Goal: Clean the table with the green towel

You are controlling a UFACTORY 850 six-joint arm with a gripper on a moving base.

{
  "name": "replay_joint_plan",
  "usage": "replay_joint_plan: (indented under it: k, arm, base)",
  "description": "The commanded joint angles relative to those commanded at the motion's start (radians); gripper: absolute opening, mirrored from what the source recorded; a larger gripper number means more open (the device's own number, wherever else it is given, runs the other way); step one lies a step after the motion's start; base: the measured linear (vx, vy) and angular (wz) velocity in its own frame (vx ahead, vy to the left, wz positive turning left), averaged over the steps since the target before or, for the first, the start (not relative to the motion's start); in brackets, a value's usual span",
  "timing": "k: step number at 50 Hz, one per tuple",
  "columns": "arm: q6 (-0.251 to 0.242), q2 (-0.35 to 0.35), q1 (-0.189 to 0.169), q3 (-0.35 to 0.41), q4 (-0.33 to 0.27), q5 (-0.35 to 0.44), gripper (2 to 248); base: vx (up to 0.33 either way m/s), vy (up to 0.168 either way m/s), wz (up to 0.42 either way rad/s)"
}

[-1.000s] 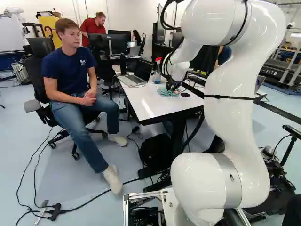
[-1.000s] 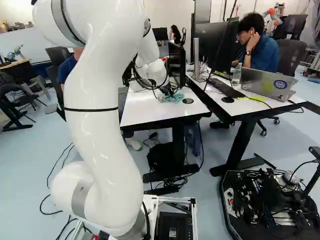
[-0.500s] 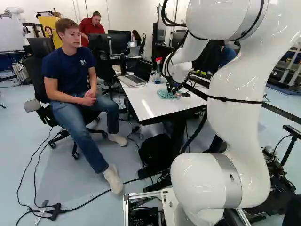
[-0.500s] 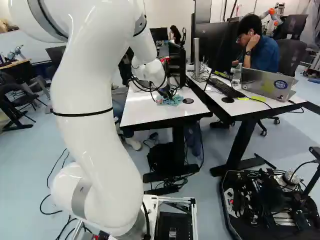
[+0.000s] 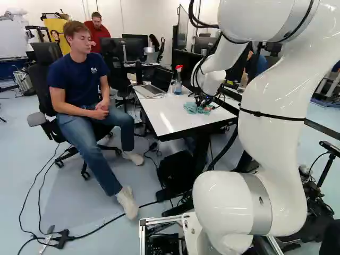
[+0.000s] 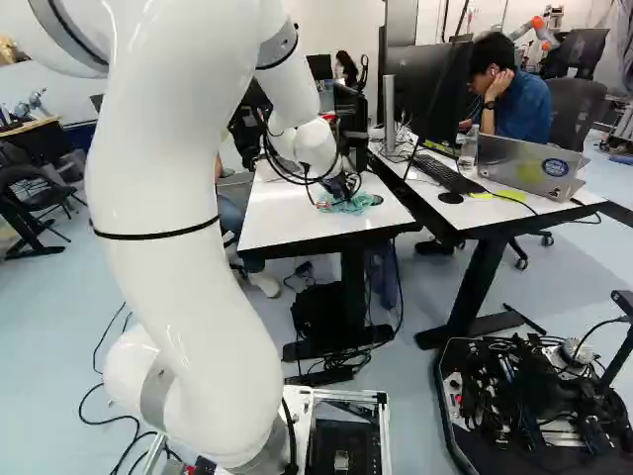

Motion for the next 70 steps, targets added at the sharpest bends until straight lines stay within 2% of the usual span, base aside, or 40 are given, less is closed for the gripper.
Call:
replay_joint_plan:
  k: [7, 14, 44, 55, 70]
  arm:
    - [0.000, -0.020, -0.014, -0.024, 0.000, 0.000, 48]
    - [0.000, -0.046, -0.010, -0.057, 0.000, 0.000, 48]
    - [0.000, -0.121, 0.067, -0.151, 0.000, 0.000, 48]
    - [0.000, -0.111, 0.094, -0.138, 0.000, 0.000, 48]
    - [0.000, -0.062, 0.127, -0.076, 0.000, 0.000, 48]
  base:
    - [0.000, 0.000, 0.000]
    - [0.000, 0.000, 0.000]
    - [0.000, 0.000, 0.000]
    - [0.000, 0.000, 0.000]
    - [0.000, 0.000, 0.000]
